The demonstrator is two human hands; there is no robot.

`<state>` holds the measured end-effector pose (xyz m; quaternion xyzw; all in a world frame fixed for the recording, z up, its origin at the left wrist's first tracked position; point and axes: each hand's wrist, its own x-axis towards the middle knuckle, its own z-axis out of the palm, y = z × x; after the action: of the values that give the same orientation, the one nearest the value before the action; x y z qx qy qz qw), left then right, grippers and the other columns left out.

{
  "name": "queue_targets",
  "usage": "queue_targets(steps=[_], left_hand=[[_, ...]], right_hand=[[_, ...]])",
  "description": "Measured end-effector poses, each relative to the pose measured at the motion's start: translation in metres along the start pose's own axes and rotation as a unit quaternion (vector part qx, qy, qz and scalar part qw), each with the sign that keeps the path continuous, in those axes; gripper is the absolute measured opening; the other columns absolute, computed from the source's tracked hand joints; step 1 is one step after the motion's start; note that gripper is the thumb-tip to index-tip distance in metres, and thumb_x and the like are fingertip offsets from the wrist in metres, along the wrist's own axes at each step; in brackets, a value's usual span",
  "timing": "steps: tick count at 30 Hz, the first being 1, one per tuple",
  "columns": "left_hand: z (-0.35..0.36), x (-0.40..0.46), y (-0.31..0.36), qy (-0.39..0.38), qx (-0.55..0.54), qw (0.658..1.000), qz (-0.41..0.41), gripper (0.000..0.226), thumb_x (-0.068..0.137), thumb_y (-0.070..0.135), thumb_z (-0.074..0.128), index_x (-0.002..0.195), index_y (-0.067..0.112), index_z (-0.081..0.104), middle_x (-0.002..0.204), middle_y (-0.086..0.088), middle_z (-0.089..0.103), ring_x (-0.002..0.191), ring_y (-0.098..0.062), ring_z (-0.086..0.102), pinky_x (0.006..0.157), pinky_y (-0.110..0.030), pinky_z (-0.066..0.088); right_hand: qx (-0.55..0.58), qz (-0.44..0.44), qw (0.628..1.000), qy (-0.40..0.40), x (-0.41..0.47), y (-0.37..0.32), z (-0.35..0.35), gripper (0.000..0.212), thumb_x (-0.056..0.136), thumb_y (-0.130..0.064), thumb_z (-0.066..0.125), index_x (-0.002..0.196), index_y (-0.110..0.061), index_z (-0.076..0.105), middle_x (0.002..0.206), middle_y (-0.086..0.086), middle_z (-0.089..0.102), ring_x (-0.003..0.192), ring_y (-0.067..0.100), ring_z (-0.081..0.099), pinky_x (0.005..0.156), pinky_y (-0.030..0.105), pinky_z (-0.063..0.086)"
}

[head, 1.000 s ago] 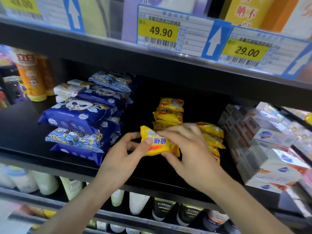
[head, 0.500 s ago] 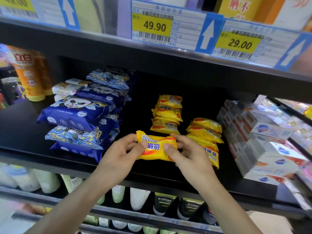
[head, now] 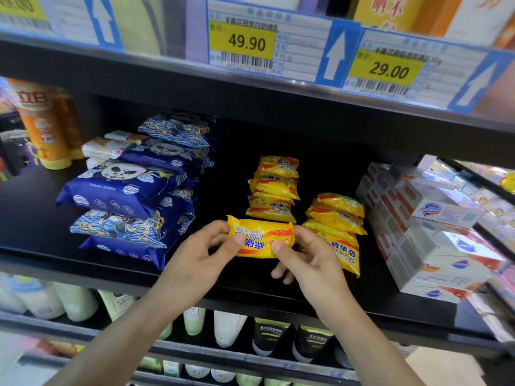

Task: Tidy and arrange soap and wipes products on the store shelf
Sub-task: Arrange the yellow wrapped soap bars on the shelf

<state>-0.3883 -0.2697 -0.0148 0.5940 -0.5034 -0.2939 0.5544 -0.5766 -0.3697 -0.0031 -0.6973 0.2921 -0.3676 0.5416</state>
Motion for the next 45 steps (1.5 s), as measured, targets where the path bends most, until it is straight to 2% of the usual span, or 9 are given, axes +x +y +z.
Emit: queue_targets(steps=[15, 19, 25, 29, 32, 36, 39, 42, 45], left_hand=[[-0.002, 0.001, 0.003, 0.067, 0.041, 0.996, -0.048, 0.066, 0.083, 0.092, 0.014, 0.105, 0.056, 0.064, 0.099, 0.015, 0.076, 0.092, -0.002, 0.066, 0.087, -0.028, 0.04], [-0.003, 0.001, 0.005, 0.059, 0.02, 0.997, -0.053, 0.069, 0.086, 0.087, 0.023, 0.111, 0.043, 0.069, 0.095, 0.009, 0.078, 0.09, -0.005, 0.068, 0.09, -0.03, 0.042], [-0.001, 0.002, 0.011, 0.021, -0.025, 0.997, -0.071, 0.026, 0.103, 0.04, 0.056, 0.118, 0.026, 0.072, 0.094, 0.003, 0.08, 0.087, -0.008, 0.074, 0.085, -0.025, 0.045], [-0.001, 0.001, 0.012, 0.026, -0.05, 0.996, -0.075, 0.042, 0.086, 0.055, 0.06, 0.113, 0.026, 0.074, 0.098, 0.008, 0.081, 0.093, -0.004, 0.075, 0.084, -0.016, 0.046], [-0.001, 0.003, 0.009, 0.01, -0.043, 0.996, -0.076, 0.044, 0.084, 0.052, 0.064, 0.119, 0.026, 0.069, 0.095, 0.001, 0.082, 0.095, -0.012, 0.076, 0.095, -0.03, 0.049], [-0.003, 0.003, 0.002, 0.021, -0.061, 0.996, -0.067, 0.044, 0.084, 0.049, 0.067, 0.121, 0.026, 0.066, 0.094, -0.003, 0.082, 0.096, -0.016, 0.077, 0.098, -0.036, 0.05], [-0.003, 0.002, 0.001, 0.011, -0.064, 0.996, -0.064, 0.044, 0.086, 0.045, 0.067, 0.125, 0.025, 0.063, 0.1, -0.001, 0.082, 0.098, -0.015, 0.077, 0.096, -0.035, 0.051], [-0.003, 0.001, 0.001, 0.007, -0.074, 0.995, -0.059, 0.042, 0.089, 0.041, 0.066, 0.127, 0.023, 0.063, 0.106, -0.001, 0.081, 0.104, -0.015, 0.076, 0.099, -0.033, 0.049], [-0.004, 0.0, 0.002, 0.01, -0.078, 0.996, -0.047, 0.038, 0.091, 0.039, 0.065, 0.126, 0.023, 0.066, 0.112, 0.001, 0.08, 0.108, -0.015, 0.075, 0.102, -0.036, 0.048]], right_hand=[[0.068, -0.075, 0.995, -0.015, -0.002, 0.0, -0.002, 0.034, 0.084, -0.004, 0.076, 0.107, -0.029, 0.072, 0.108, -0.004, 0.068, 0.098, 0.025, 0.071, 0.079, 0.031, 0.057], [0.051, -0.099, 0.993, -0.022, -0.002, 0.004, 0.001, 0.042, 0.085, 0.009, 0.075, 0.104, -0.028, 0.072, 0.127, 0.005, 0.061, 0.112, 0.024, 0.069, 0.083, 0.032, 0.058], [0.028, -0.145, 0.989, -0.027, -0.003, 0.008, 0.002, 0.047, 0.084, 0.016, 0.07, 0.101, -0.028, 0.074, 0.136, -0.008, 0.051, 0.119, 0.025, 0.066, 0.085, 0.031, 0.058], [0.03, -0.129, 0.99, -0.039, -0.003, 0.008, 0.002, 0.048, 0.085, 0.018, 0.069, 0.099, -0.027, 0.073, 0.141, -0.008, 0.049, 0.122, 0.023, 0.065, 0.084, 0.032, 0.058], [0.041, -0.115, 0.992, -0.042, -0.003, 0.007, 0.002, 0.049, 0.084, 0.02, 0.067, 0.1, -0.027, 0.073, 0.144, -0.008, 0.048, 0.121, 0.023, 0.066, 0.082, 0.033, 0.058], [0.017, -0.093, 0.995, -0.026, -0.002, 0.008, -0.001, 0.079, 0.087, 0.026, 0.054, 0.129, -0.041, 0.063, 0.138, -0.007, 0.059, 0.109, 0.026, 0.069, 0.084, 0.047, 0.061], [0.051, -0.065, 0.996, 0.014, 0.0, 0.009, -0.005, 0.086, 0.088, 0.029, 0.042, 0.132, -0.042, 0.061, 0.133, -0.013, 0.063, 0.111, 0.022, 0.069, 0.087, 0.038, 0.061], [0.077, -0.034, 0.995, 0.054, 0.002, 0.008, -0.008, 0.061, 0.097, 0.013, 0.052, 0.126, -0.038, 0.068, 0.126, -0.008, 0.068, 0.112, 0.019, 0.069, 0.09, 0.037, 0.059], [0.059, -0.017, 0.997, 0.05, 0.001, 0.005, -0.006, 0.027, 0.096, -0.036, 0.066, 0.121, -0.04, 0.071, 0.113, -0.006, 0.071, 0.103, 0.013, 0.068, 0.079, 0.031, 0.054]])
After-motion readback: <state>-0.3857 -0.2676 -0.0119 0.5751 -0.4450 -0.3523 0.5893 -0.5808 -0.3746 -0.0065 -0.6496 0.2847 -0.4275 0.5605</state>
